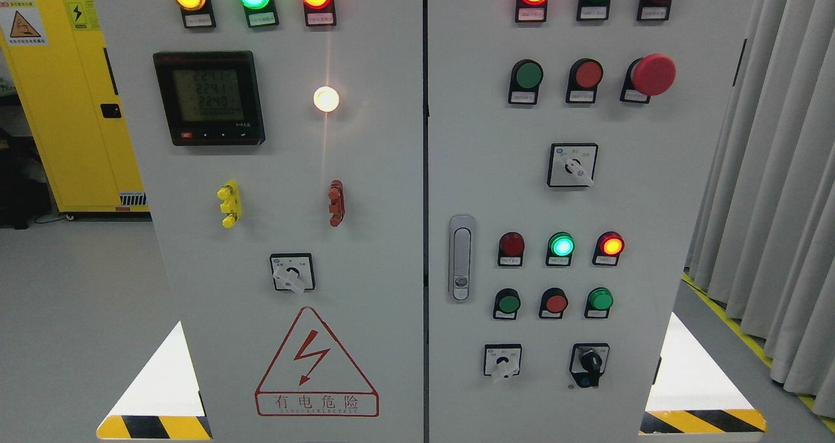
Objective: Press green start button
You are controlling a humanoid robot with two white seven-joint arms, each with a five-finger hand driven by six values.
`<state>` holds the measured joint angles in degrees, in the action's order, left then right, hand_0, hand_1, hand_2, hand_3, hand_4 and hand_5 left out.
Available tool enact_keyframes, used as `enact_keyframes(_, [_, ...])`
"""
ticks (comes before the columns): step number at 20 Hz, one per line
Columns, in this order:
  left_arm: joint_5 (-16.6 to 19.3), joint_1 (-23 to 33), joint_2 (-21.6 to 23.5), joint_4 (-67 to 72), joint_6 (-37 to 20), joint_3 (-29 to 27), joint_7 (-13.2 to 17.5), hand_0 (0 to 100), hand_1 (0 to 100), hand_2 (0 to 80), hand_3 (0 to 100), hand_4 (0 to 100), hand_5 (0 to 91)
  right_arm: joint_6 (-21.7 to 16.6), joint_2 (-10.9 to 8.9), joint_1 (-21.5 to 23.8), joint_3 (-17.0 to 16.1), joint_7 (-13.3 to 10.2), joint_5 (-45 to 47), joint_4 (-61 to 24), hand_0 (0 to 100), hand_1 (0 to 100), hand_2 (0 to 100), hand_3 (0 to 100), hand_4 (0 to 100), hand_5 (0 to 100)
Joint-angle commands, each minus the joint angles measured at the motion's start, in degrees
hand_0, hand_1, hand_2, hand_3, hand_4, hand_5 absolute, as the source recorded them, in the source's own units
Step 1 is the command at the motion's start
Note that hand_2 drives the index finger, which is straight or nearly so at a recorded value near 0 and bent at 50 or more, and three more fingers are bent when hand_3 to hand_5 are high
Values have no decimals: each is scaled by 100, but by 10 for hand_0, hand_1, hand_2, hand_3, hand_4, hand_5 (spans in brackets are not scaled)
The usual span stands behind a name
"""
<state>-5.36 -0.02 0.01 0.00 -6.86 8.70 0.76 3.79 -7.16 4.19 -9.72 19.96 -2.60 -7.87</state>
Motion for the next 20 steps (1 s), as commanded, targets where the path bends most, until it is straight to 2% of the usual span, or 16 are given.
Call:
enact_keyframes(1, [0, -192, 193, -97, 27, 0, 3, 120, 556, 0, 0, 0, 0, -1, 4, -6, 5, -19, -4, 5, 156, 264, 0, 0, 0, 0])
enact_keyframes(12, [0, -201, 193, -97, 27, 0, 3, 120, 556, 0, 0, 0, 0, -18, 30, -15, 32, -28, -39, -82, 156, 264, 0, 0, 0, 0])
enact_keyframes(14, [0, -192, 192, -97, 27, 0, 3, 120, 556, 0, 0, 0, 0, -27, 92, -6, 58, -63, -83, -546, 156, 264, 0, 0, 0, 0])
enact_keyframes(17, [0, -192, 184, -97, 27, 0, 3, 120, 556, 0, 0, 0, 0, 25, 302, 152, 85, -89, -144, -1644, 155, 271, 0, 0, 0, 0])
enact_keyframes(20, [0, -201, 166, -97, 27, 0, 3, 120, 556, 0, 0, 0, 0, 17, 364, 196, 93, -115, -477, -2375, 151, 295, 0, 0, 0, 0])
